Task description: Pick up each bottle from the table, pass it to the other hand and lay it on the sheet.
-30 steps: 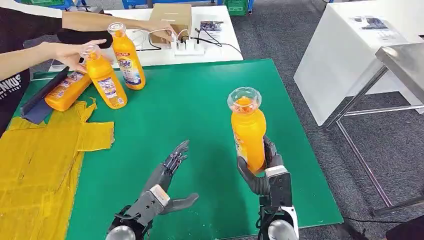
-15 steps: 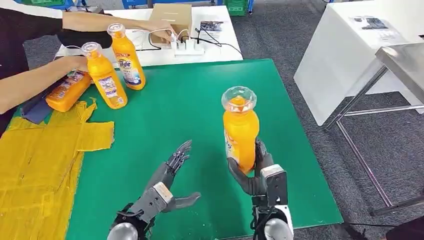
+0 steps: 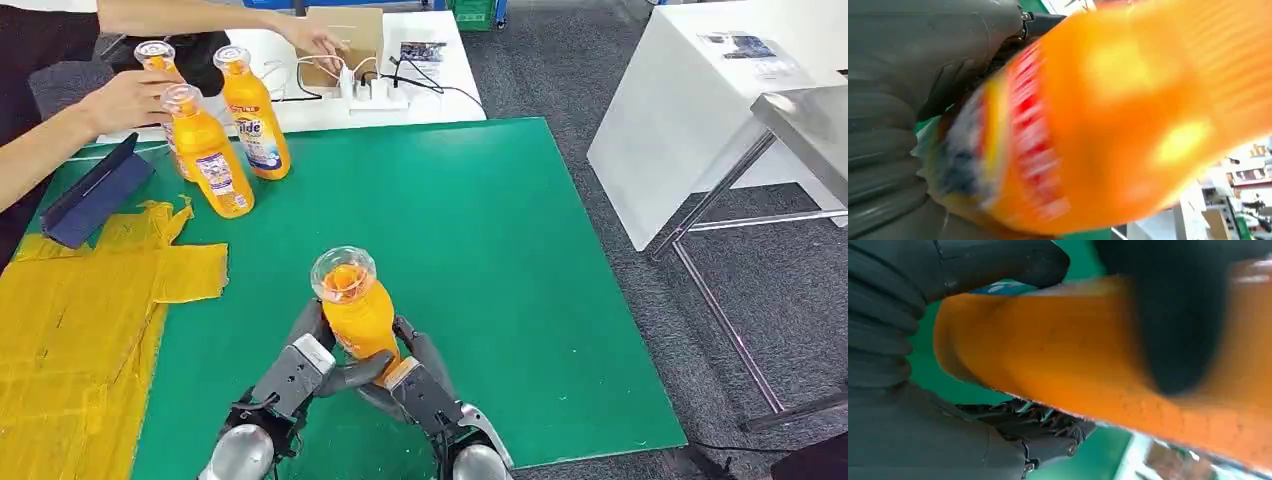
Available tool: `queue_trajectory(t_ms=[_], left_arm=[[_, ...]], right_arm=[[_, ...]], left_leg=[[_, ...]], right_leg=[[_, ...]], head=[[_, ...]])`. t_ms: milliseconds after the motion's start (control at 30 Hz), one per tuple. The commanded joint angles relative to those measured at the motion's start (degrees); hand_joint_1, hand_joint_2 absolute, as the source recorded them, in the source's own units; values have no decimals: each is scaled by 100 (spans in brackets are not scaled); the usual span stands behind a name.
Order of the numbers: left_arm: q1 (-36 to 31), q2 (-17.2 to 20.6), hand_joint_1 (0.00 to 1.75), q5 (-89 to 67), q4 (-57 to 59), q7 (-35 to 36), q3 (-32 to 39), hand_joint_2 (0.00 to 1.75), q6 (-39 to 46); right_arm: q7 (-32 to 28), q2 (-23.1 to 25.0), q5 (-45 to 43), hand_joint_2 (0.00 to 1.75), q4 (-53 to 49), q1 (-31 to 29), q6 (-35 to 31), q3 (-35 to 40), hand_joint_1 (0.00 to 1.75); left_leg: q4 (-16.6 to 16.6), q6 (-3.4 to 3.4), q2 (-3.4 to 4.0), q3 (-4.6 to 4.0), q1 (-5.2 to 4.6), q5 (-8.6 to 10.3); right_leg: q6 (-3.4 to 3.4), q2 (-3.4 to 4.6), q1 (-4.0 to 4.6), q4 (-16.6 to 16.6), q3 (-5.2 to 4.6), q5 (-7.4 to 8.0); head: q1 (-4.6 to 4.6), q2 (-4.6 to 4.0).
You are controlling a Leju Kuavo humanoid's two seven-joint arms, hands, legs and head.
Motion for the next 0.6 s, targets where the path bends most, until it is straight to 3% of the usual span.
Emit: queue_trajectory(t_ms=[33,567,600], left_arm=[[-304,19,0,67,348,-3,-132,175,-34],[-338,9,0,410,307,-43,-51,175,89],[-332,15,45,412,308,-43,-57,175,88]], right_arm=[[-6,-114,13,175,1086,-366,39,630,175],[-13,-92,71,175,1640,-486,-48,838,175],[-25,-94,74,175,1639,-486,-60,845,175]], left_leg=[[-2,0,-2,36,7,-10],[-3,0,-7,25,5,-5],[-4,0,-6,15,3,-2]], right_leg=[[-19,-1,9,-8,41,-9],[-14,-7,7,-7,27,-7],[-11,-6,5,-7,17,-3]], head=[[0,0],[-2,0],[-2,0]])
